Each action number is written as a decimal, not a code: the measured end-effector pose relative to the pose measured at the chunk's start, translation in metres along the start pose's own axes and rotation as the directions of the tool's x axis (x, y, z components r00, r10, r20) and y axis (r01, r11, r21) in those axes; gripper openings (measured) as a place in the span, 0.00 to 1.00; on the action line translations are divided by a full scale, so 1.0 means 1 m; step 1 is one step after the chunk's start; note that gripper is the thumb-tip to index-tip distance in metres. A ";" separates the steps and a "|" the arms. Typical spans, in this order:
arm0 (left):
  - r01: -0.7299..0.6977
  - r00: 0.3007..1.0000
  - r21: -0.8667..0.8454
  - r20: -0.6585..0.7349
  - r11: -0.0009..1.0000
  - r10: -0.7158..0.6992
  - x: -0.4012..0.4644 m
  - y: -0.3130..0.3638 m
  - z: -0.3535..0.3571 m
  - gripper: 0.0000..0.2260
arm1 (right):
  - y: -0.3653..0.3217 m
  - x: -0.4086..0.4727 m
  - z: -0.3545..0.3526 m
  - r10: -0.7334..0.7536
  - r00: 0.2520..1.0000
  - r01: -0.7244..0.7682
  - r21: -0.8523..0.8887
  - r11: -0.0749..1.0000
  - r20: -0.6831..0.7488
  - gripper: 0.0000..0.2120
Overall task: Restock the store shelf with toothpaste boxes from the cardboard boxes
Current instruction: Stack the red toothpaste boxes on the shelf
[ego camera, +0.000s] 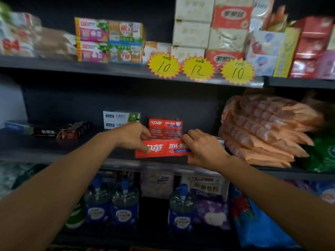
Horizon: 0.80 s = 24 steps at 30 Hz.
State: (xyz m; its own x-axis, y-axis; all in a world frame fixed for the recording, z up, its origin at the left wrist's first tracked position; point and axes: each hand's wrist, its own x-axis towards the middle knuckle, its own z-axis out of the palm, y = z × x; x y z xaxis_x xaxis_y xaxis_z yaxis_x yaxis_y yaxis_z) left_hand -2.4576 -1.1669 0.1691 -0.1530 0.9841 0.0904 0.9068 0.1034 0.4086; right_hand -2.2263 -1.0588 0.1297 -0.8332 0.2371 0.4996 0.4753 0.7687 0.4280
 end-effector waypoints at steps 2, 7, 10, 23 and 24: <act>0.012 1.000 0.012 0.007 1.000 -0.012 0.011 0.000 -0.004 0.29 | 0.007 0.008 0.005 0.006 1.000 -0.006 -0.010 1.000 -0.020 0.25; 0.018 0.998 0.009 0.052 1.000 -0.019 0.037 -0.006 -0.003 0.18 | 0.023 0.023 0.026 -0.001 0.997 0.001 -0.004 1.000 -0.076 0.27; 0.012 0.998 0.008 0.056 1.000 -0.012 0.053 -0.012 0.002 0.15 | 0.031 0.028 0.042 0.001 0.997 0.000 0.004 1.000 -0.073 0.29; 0.002 0.999 0.081 0.036 0.997 -0.005 0.116 -0.048 0.045 0.22 | 0.061 0.054 0.088 0.099 0.908 -0.262 0.367 0.893 0.408 0.23; 0.004 0.999 0.090 0.044 0.996 -0.008 0.120 -0.050 0.048 0.23 | 0.062 0.054 0.093 0.100 0.903 -0.266 0.361 0.894 0.417 0.23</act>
State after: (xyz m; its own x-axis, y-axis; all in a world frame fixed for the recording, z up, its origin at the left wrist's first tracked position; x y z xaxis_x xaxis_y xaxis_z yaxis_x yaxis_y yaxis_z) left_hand -2.5024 -1.0473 0.1162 -0.1422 0.9887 0.0469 0.9378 0.1194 0.3260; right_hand -2.2683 -0.9431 0.1132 -0.8229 0.5388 0.1803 0.5443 0.8386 -0.0220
